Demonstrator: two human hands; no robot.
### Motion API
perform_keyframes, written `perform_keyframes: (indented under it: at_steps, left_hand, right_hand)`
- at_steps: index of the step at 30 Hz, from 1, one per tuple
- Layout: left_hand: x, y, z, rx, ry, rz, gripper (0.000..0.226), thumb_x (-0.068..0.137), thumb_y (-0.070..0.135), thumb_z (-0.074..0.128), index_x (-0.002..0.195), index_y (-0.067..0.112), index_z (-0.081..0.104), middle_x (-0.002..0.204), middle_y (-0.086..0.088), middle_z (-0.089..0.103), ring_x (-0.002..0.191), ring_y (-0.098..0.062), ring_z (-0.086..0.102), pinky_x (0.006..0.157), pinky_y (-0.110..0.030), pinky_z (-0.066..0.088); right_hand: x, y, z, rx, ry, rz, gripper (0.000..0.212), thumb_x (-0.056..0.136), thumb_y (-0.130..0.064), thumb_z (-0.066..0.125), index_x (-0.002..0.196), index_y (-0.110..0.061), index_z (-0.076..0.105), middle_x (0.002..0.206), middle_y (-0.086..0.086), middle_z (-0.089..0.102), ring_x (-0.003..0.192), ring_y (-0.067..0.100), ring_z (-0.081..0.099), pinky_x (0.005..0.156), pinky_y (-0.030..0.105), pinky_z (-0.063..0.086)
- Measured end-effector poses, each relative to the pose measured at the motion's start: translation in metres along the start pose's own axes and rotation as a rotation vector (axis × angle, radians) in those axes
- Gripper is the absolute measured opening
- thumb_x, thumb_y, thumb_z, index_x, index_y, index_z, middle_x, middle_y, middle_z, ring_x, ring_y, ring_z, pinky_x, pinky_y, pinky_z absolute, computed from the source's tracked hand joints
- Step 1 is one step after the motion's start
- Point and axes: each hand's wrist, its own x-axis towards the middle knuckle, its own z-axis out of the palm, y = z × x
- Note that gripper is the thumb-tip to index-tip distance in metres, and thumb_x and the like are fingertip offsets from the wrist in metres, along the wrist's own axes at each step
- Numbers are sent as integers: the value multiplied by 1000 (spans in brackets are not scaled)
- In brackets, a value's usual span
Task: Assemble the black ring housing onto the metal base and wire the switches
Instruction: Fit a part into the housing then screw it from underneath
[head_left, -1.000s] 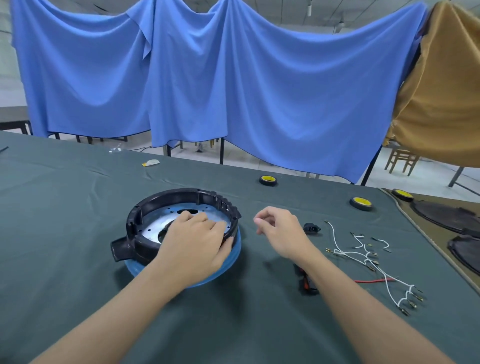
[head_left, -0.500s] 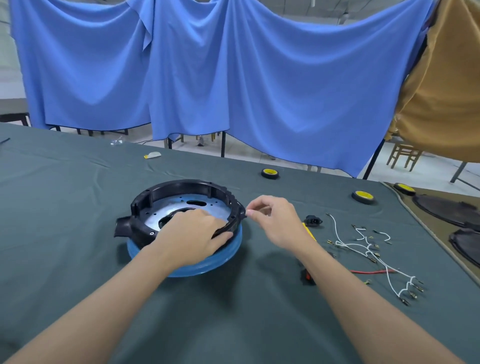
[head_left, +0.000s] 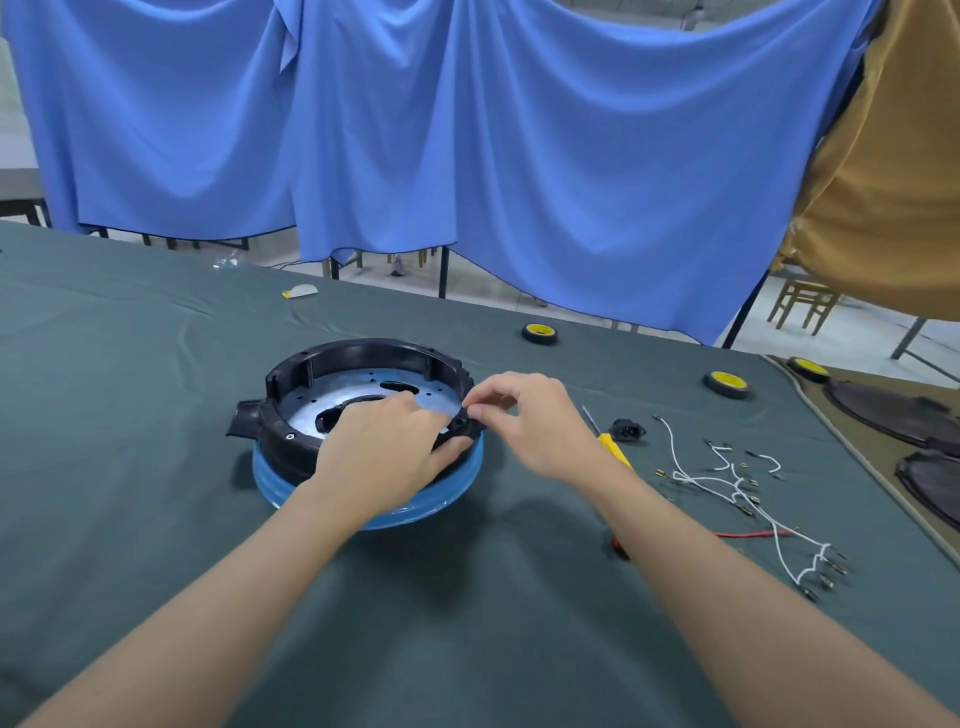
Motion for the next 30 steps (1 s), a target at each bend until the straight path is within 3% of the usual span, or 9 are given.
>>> perform_keyframes:
  at_steps: [3,6,18,22,30]
  left_hand:
    - [2,-4,-3,-73,-60,-5,49,93,65,26,104,35,63,85,6,55,83,-17,59,50,-30,29]
    - [1,-6,-2,-84,-57,0,48,93,66,27,109,38,62,87,6,57,87,-16,60,53,-30,35]
    - [-2,-7,2,-35,22,8,53,90,65,23,106,37,66,73,7,54,76,-17,60,49,-29,31]
    - [-2,-5,0,-31,25,8,52,91,65,26,104,36,67,69,8,46,71,-18,58,47,-29,27]
    - [-3,-5,1,15,51,29,58,91,67,18,108,37,65,74,6,59,74,-17,61,45,-29,24]
  right_hand:
    - [2,0,4,-14,-4,2,10,89,-12,65,93,-14,75,89,-3,69,78,7,57,77,15,41]
    - [3,-1,7,-2,0,7,10,89,-14,66,93,-16,75,91,0,68,80,9,57,76,17,40]
    - [4,-6,12,-44,41,-32,10,89,-12,66,92,-13,76,91,4,66,83,16,58,79,25,44]
    - [4,-5,12,-55,42,-44,11,89,-12,65,93,-12,76,91,4,66,84,16,59,80,25,44]
    - [0,-7,14,-27,46,-53,11,89,-10,66,91,-12,76,89,3,65,80,16,58,75,20,42]
